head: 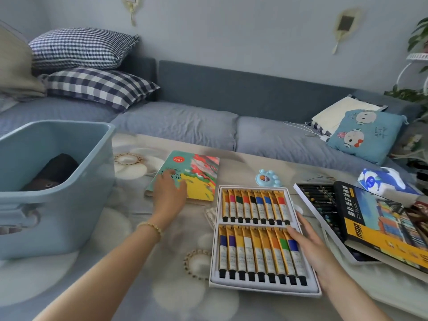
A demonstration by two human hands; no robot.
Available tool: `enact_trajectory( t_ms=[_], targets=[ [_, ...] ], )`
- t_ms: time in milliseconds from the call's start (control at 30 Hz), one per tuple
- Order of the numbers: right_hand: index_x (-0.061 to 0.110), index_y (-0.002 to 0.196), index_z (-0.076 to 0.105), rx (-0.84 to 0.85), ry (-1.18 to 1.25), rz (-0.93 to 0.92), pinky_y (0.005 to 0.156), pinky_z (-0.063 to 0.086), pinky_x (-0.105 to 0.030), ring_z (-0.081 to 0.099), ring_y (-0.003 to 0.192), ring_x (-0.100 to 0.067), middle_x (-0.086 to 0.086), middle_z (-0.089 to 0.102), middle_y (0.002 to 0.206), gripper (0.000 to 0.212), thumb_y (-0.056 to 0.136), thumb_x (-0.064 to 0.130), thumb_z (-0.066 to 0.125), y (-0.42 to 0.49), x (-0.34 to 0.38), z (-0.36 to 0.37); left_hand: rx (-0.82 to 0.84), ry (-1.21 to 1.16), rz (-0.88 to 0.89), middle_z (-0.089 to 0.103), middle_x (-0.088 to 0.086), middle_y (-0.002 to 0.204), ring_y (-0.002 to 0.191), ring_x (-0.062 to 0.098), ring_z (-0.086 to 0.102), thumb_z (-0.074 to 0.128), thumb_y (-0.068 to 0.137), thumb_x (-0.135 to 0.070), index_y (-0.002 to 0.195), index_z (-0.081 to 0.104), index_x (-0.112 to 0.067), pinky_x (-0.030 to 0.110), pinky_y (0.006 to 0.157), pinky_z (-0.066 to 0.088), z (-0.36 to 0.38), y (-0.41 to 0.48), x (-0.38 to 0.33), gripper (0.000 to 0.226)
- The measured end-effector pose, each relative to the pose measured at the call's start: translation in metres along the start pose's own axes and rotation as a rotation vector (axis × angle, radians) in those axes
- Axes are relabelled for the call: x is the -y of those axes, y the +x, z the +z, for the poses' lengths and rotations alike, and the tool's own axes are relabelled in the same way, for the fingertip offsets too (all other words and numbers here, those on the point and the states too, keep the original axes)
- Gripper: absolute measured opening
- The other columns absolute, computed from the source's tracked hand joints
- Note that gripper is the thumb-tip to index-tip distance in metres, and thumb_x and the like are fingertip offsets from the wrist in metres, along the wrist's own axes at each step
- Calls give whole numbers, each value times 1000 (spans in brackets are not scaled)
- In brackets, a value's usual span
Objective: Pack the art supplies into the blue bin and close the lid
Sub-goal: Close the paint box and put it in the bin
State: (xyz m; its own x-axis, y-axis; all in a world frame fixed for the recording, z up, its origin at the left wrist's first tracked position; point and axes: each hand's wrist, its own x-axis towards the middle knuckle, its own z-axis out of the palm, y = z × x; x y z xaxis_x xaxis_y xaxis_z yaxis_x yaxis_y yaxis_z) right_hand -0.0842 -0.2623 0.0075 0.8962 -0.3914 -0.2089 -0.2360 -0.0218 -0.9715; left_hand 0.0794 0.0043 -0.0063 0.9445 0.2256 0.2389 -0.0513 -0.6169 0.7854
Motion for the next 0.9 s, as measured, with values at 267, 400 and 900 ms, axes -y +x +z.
enact_trajectory(
  t_ms=[267,400,900],
  targets=[
    [36,136,41,76,11,45,56,52,-27,68,85,-18,-1,66,107,49,93,16,54,4,-2,20,158,77,-261,54,15,133,122,36,49,43,97,-28,137,40,-8,40,101,41,-3,45,39,44],
    [36,135,42,86,45,72,64,52,-34,68,90,-22,-6,67,109,47,93,19,55,8,-3,25,191,-30,-243,56,17,123,109,36,56,41,95,-21,136,37,-11,35,89,46,-3,50,33,42],
    [37,126,46,49,-32,44,69,56,-37,69,91,-24,-7,68,109,38,92,22,56,30,0,27,354,395,-103,8,12,159,147,31,-4,39,92,-59,146,29,-13,46,117,-5,65,48,7,72]
  ],
)
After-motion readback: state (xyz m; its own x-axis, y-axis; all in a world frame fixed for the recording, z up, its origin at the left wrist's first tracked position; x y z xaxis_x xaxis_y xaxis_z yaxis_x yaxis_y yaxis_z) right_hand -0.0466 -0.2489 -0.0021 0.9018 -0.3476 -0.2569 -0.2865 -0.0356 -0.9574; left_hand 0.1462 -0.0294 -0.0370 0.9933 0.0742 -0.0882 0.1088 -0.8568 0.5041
